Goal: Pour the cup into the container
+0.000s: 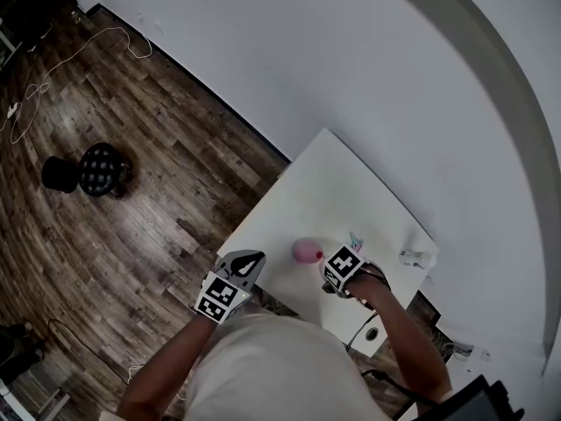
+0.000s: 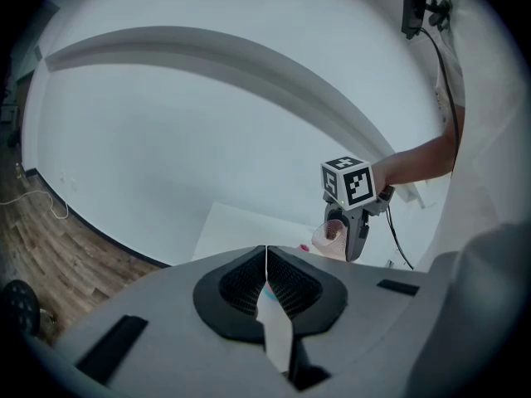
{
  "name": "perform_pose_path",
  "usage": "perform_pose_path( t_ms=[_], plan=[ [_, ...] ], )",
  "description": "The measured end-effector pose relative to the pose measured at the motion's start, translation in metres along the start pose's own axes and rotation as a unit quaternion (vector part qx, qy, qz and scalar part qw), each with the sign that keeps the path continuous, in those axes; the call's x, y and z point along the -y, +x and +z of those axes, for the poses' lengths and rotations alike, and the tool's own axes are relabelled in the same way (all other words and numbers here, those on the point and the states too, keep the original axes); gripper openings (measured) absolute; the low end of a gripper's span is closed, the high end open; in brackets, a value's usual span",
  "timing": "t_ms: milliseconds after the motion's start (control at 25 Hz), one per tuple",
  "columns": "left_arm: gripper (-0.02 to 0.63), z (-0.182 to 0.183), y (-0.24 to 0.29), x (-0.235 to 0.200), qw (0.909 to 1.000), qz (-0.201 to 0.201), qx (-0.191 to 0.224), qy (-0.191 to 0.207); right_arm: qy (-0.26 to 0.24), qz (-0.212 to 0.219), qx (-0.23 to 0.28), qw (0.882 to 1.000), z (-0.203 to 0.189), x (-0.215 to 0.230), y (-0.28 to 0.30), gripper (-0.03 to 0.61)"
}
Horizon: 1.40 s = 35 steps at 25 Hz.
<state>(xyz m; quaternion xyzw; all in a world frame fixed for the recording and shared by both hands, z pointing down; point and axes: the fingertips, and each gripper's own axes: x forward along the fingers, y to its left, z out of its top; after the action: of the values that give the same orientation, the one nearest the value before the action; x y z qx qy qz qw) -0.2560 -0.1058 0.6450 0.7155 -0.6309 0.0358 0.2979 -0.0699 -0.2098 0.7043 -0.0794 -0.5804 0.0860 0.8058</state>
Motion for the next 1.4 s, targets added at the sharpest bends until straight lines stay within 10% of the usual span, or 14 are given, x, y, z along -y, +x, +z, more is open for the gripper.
perform_pose_path(
  t_ms=[1400],
  plan=[
    [0.012, -0.0043, 0.0005, -0.0088, 1.0, 0.003, 0.006, -0.001, -0.005, 0.003, -0.022, 1.0, 0.0055, -0.0035, -0.0062, 0.36]
  ],
)
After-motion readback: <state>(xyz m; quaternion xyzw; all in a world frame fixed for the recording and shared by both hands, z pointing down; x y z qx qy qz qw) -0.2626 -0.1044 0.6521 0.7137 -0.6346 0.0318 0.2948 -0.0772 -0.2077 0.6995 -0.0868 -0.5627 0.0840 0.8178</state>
